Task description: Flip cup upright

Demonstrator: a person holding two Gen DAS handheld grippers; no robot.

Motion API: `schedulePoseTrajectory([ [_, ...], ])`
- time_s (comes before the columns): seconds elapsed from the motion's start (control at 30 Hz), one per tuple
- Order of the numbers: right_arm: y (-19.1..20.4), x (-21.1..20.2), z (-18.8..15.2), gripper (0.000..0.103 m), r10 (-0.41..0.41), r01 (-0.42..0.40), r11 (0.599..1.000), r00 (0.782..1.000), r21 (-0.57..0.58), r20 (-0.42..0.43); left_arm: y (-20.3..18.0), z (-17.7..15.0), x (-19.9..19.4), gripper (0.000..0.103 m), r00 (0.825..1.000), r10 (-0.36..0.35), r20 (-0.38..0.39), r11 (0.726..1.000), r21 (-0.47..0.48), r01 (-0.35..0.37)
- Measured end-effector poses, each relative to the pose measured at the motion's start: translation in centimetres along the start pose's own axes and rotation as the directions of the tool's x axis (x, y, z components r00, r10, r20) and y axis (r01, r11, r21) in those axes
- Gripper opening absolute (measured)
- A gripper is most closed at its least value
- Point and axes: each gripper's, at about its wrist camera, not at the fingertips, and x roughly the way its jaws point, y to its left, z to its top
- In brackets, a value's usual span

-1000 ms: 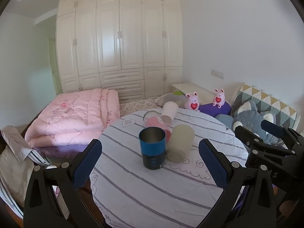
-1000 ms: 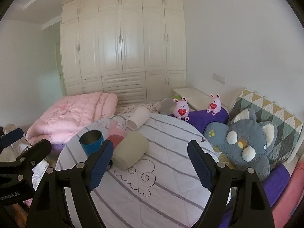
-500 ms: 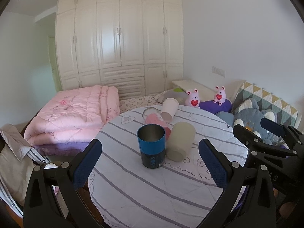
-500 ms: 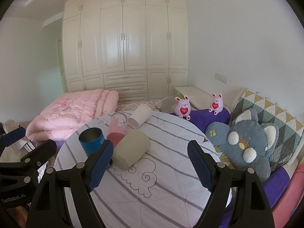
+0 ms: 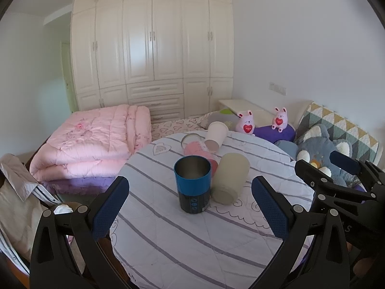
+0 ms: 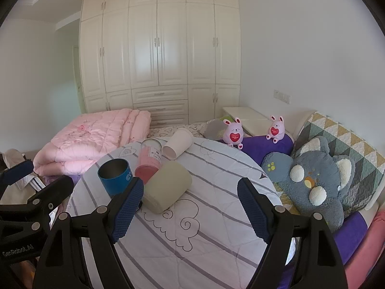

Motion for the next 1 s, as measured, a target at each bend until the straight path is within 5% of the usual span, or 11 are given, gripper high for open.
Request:
schedulePoseTrajectory([
  [1.0,0.0,2.0,-0.1,0.082,0.005,-0.005,1.0,0.999,-0.004,-0.034,-0.7,-0.3,2.1,0.103,1.0,0.004,0.006,1.0,0.004,-0.004],
])
